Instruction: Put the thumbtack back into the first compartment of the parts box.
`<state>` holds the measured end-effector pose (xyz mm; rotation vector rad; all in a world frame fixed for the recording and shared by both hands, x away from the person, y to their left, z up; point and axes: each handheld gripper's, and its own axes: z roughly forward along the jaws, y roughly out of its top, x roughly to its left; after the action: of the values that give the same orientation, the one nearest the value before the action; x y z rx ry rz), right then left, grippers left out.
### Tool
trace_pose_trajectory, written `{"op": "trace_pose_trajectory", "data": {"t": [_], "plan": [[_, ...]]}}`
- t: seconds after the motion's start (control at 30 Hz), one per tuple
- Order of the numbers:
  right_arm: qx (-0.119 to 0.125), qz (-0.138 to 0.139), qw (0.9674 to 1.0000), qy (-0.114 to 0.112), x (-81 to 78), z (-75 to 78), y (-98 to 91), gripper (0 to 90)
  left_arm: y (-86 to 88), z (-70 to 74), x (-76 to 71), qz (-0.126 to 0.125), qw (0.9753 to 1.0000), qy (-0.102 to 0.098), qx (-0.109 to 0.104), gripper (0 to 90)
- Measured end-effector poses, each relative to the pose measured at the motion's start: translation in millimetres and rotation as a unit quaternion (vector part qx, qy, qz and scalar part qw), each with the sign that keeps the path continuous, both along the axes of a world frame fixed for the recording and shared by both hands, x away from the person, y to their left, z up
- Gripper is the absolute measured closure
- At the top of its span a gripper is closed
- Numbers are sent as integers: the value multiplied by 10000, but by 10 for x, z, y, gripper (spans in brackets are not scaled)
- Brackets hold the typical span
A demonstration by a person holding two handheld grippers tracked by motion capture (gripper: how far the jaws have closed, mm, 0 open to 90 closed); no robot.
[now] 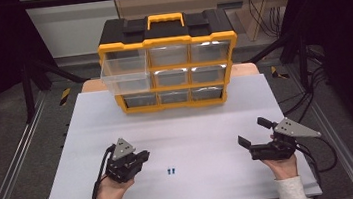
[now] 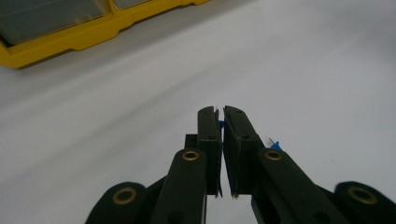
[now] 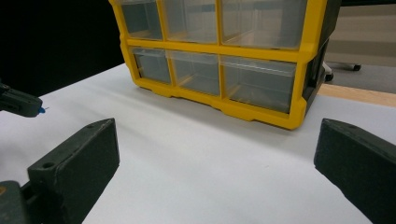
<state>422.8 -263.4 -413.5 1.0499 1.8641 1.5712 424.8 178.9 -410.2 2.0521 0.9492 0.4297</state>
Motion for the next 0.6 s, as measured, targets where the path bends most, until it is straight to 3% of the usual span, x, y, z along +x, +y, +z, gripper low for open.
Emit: {"op": "trace_pose_trajectory", "data": {"t": [0.6], "plan": [[-6,-11,10000,7,3,-1,-2,4,137,313,66,34,9995,-259,-150,850]]}}
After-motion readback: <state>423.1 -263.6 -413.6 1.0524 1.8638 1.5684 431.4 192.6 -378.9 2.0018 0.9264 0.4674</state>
